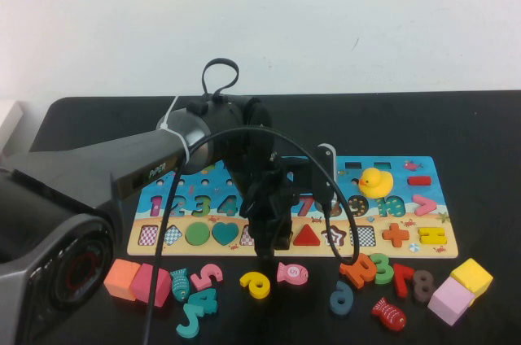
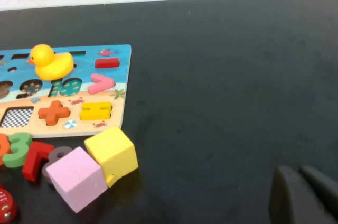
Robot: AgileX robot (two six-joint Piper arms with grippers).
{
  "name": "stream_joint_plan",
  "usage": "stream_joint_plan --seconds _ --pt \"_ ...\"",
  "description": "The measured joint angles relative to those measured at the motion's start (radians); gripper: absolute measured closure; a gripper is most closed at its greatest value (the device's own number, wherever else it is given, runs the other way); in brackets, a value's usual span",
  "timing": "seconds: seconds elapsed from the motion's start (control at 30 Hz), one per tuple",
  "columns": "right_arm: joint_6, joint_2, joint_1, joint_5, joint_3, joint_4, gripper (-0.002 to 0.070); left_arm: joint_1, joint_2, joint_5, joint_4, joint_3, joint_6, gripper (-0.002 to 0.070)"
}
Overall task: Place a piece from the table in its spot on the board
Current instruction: Place the "Pentagon" into the hole of the Pentagon
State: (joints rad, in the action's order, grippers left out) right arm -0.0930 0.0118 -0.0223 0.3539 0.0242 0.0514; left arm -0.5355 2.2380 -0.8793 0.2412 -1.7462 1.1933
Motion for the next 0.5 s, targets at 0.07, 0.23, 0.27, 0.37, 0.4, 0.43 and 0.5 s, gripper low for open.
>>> stream_joint_plan --seconds 0.07,0.23,0.27,0.37,0.4,0.43,0.5 --pt "0.000 0.000 0.000 0.000 0.000 0.000 0.0657 0.000 0.002 0.000 0.002 0.000 0.004 0.0356" --pt "0.000 0.000 0.000 0.002 0.000 0.000 0.0657 0.000 0.006 0.000 0.008 0.000 0.004 0.0356" --pt "0.000 0.000 0.000 0.001 0.000 0.000 0.0657 0.000 0.009 0.000 0.011 0.000 0.004 0.0356" --pt "0.000 0.000 0.000 0.001 0.000 0.000 0.0657 0.000 0.011 0.002 0.020 0.000 0.004 0.0348" --pt "0.000 0.000 0.000 0.001 0.000 0.000 0.0658 0.000 0.011 0.002 0.022 0.000 0.005 0.0342" --pt "0.000 0.000 0.000 0.001 0.000 0.000 0.0657 0.000 0.011 0.002 0.024 0.000 0.006 0.0335" --pt "0.000 0.000 0.000 0.001 0.000 0.000 0.0657 0.000 0.011 0.002 0.024 0.000 0.006 0.0323"
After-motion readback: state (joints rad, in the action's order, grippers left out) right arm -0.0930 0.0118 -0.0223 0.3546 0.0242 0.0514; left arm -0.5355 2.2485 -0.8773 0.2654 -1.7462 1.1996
